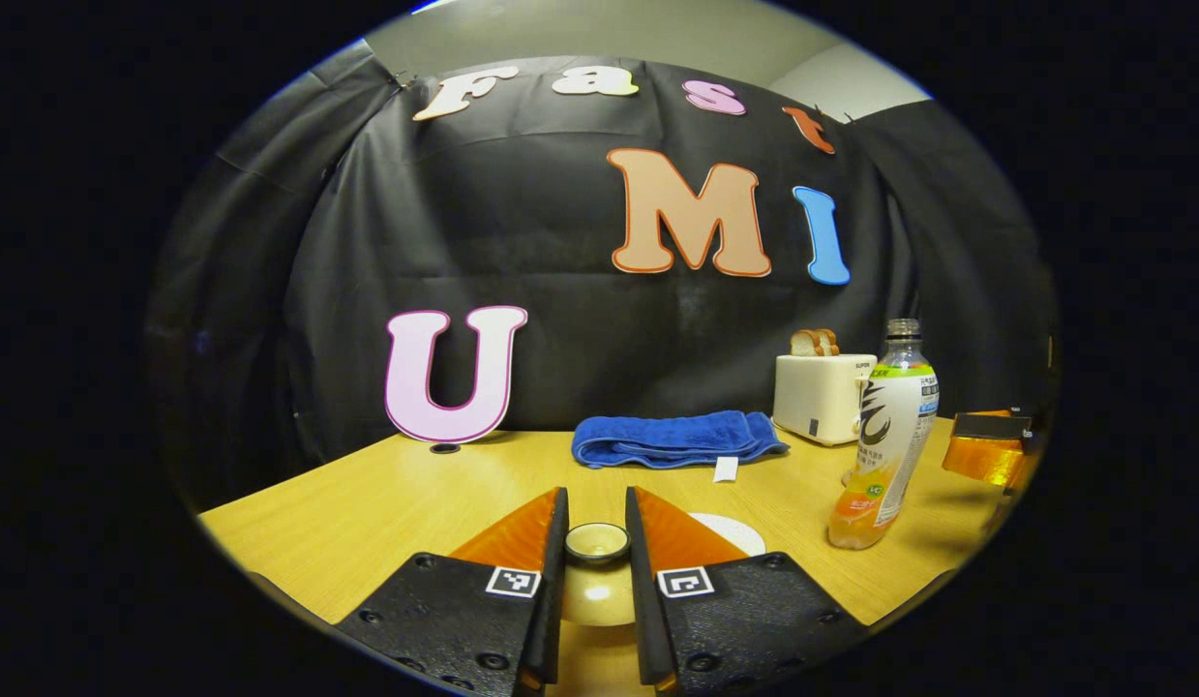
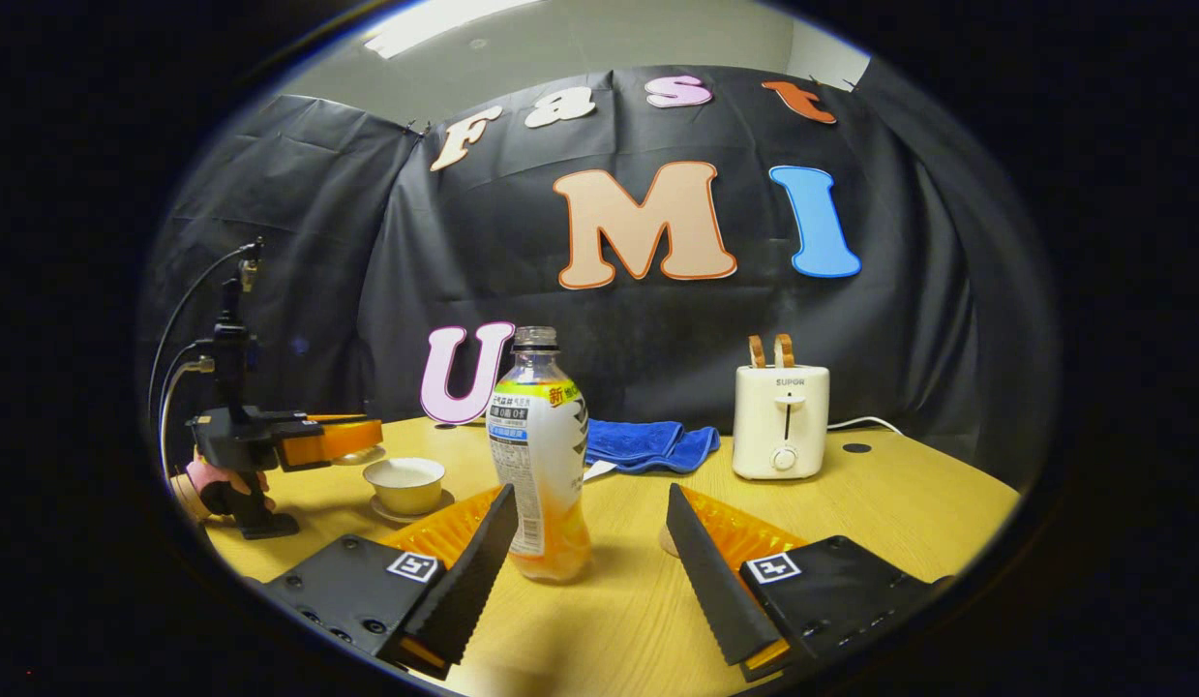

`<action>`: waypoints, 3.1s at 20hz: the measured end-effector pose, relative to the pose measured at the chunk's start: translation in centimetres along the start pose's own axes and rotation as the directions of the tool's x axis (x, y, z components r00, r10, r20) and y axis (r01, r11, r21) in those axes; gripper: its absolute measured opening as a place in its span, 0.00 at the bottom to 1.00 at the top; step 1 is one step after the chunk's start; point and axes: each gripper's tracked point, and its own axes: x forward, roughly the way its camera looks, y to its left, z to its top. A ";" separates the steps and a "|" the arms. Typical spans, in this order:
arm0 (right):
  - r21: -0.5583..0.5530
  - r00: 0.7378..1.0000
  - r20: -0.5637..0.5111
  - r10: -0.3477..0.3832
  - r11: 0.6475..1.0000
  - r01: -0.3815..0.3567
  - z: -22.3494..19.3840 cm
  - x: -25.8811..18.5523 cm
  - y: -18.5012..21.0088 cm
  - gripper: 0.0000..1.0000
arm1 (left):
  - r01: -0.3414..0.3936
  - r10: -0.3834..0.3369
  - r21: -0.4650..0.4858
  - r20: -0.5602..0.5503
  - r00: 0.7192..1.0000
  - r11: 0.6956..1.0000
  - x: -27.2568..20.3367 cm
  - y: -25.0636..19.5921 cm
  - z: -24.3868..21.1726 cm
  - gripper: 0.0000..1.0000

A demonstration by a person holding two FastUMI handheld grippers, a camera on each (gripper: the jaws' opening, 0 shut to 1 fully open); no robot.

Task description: Open the teacup lid with one hand, grasp the water bottle and pour water into the teacup with the other hand; after pouring, place the water bottle on the coaster and then close the teacup lid.

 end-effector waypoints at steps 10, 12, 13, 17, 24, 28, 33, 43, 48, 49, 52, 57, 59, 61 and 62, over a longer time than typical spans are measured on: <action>0.001 0.998 -0.060 0.024 1.000 -0.023 -1.1 3.5 3.2 0.94 | -0.126 0.126 0.004 0.004 0.992 0.992 -3.0 5.6 0.0 0.29; 0.003 0.997 -0.073 0.009 1.000 -0.008 -1.4 4.1 3.1 0.96 | -0.155 0.155 0.004 0.006 0.988 0.988 -3.5 6.9 0.1 0.29; 0.003 0.997 -0.077 0.006 1.000 -0.005 -1.4 4.5 3.1 0.98 | -0.170 0.170 0.005 0.004 0.985 0.985 -3.7 7.5 0.0 0.29; -0.011 0.991 -0.136 0.012 1.000 -0.013 -2.4 6.0 3.8 0.94 | -0.204 0.204 0.006 0.003 0.979 0.979 -4.1 8.5 0.0 0.29; -0.041 0.982 -0.187 0.011 0.999 -0.019 -3.3 7.2 4.1 0.74 | -0.205 0.205 0.005 0.002 0.979 0.979 -4.0 8.5 0.0 0.29; -0.125 0.984 -0.176 -0.001 0.992 -0.022 -3.0 7.3 5.1 0.67 | -0.206 0.206 0.004 0.002 0.979 0.979 -4.0 8.5 -0.1 0.29; -0.305 0.983 -0.178 -0.036 0.952 -0.020 -2.4 6.7 5.2 0.67 | -0.206 0.206 0.004 0.002 0.979 0.979 -4.0 8.4 -0.1 0.29; -0.735 0.988 -0.045 -0.148 0.675 0.068 3.1 7.9 3.0 0.65 | -0.206 0.206 0.002 0.004 0.978 0.978 -4.0 8.4 -0.2 0.29; -0.878 0.988 0.007 -0.157 0.472 0.081 3.3 9.1 3.3 0.65 | -0.206 0.206 0.002 0.004 0.979 0.979 -3.9 8.4 -0.2 0.29; -0.901 0.988 0.013 -0.155 0.427 0.079 3.1 9.2 3.4 0.65 | -0.206 0.206 0.002 0.004 0.979 0.979 -4.0 8.4 -0.2 0.29; -0.957 0.990 0.027 -0.135 0.282 0.064 2.3 9.8 4.1 0.65 | -0.206 0.206 0.002 0.003 0.979 0.979 -3.9 8.5 -0.2 0.29; -0.995 0.992 0.017 -0.123 0.091 0.029 0.1 10.0 4.7 0.67 | -0.206 0.206 0.001 0.003 0.979 0.979 -3.9 8.5 -0.3 0.29; -0.999 0.993 0.034 -0.112 0.028 0.038 -0.4 10.0 4.8 0.67 | -0.206 0.206 0.001 0.003 0.979 0.979 -3.9 8.4 -0.3 0.29; -0.998 0.994 0.063 -0.092 -0.037 0.060 -0.2 10.0 5.6 0.67 | -0.206 0.206 0.001 0.003 0.979 0.979 -3.9 8.4 -0.3 0.29; -0.995 0.994 0.076 -0.083 -0.068 0.071 0.1 9.9 5.9 0.66 | -0.206 0.206 0.001 0.003 0.979 0.979 -3.9 8.5 -0.3 0.29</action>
